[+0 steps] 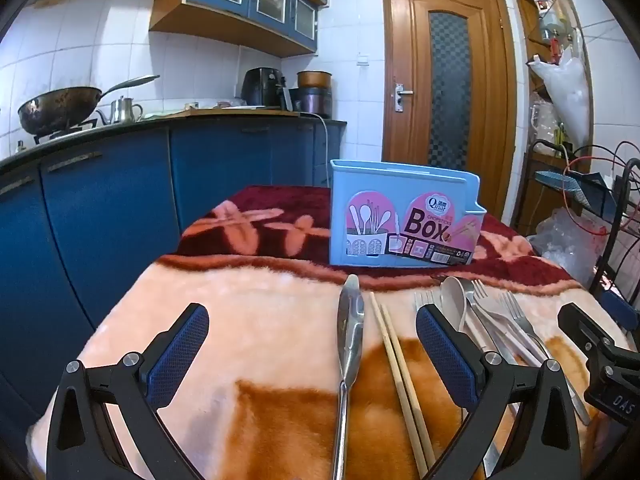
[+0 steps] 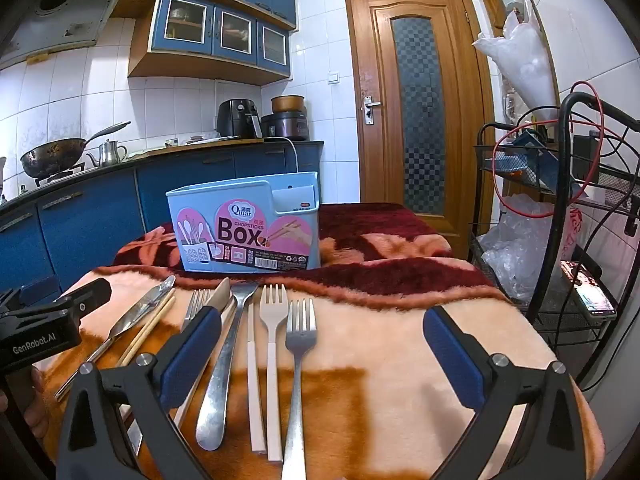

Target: Organize utensils

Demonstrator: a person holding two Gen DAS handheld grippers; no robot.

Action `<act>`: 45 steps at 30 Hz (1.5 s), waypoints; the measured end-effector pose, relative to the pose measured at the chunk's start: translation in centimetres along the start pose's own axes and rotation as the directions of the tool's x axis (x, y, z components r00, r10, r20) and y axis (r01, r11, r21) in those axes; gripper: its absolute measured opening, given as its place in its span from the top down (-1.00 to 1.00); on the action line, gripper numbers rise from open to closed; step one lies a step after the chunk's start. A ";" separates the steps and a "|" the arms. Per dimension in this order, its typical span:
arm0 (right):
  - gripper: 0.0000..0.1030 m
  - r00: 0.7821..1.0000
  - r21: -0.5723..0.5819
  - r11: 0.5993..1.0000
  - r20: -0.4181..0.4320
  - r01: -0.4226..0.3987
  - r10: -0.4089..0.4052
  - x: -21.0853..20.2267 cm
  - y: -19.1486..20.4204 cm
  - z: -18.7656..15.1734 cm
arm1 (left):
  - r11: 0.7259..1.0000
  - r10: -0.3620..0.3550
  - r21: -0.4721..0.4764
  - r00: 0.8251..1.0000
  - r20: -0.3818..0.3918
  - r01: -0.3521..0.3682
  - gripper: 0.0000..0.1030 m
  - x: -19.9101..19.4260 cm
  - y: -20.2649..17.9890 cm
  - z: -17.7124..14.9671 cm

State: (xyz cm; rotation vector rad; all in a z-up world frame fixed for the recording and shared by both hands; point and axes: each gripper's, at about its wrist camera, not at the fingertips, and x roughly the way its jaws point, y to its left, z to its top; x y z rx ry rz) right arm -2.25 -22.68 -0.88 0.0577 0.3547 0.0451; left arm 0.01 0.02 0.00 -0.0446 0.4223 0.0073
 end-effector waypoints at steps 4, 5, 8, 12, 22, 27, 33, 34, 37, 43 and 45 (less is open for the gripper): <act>-1.00 1.000 0.001 1.000 0.003 -0.001 0.001 0.0 0.0 0.0 | 1.000 0.005 0.005 1.000 -0.003 -0.005 -1.00 0.0 0.0 0.0; -1.00 1.000 0.001 1.000 0.001 0.000 0.000 0.0 0.0 0.0 | 1.000 0.005 0.004 1.000 -0.003 -0.005 -1.00 0.1 0.1 0.0; -1.00 1.000 0.001 1.000 0.001 -0.001 0.001 0.0 0.0 0.0 | 1.000 0.006 0.011 1.000 -0.002 -0.006 -1.00 0.0 0.0 0.0; -1.00 1.000 0.001 1.000 0.001 -0.001 0.001 0.0 -0.1 0.0 | 1.000 0.006 0.011 1.000 -0.001 -0.006 -1.00 0.0 0.0 0.0; -1.00 1.000 0.002 1.000 0.002 -0.001 0.001 -0.1 -0.1 0.0 | 1.000 0.007 0.011 1.000 0.000 -0.007 -1.00 0.0 -0.1 0.0; -1.00 1.000 0.002 1.000 0.002 -0.001 0.001 -0.1 -0.1 0.0 | 1.000 0.006 0.012 1.000 0.000 -0.006 -1.00 0.0 0.0 0.0; -1.00 1.000 0.002 1.000 0.002 -0.001 0.001 -0.1 -0.1 0.0 | 1.000 0.007 0.012 1.000 0.000 -0.007 -1.00 0.0 0.0 0.0; -1.00 1.000 0.002 1.000 0.002 -0.001 0.001 -0.1 -0.1 0.0 | 1.000 0.007 0.012 1.000 0.000 -0.007 -1.00 0.0 0.0 0.0; -1.00 1.000 0.002 1.000 0.002 -0.001 0.001 -0.1 -0.1 0.0 | 1.000 0.007 0.012 1.000 0.000 -0.007 -1.00 0.0 0.0 0.0; -1.00 1.000 0.002 1.000 0.003 -0.001 0.001 -0.1 -0.1 0.0 | 1.000 0.007 0.011 1.000 0.000 -0.007 -1.00 0.0 0.0 0.0; -1.00 1.000 0.002 1.000 0.003 -0.001 0.001 -0.1 -0.1 0.0 | 1.000 0.007 0.011 1.000 0.001 -0.007 -1.00 0.0 0.0 0.0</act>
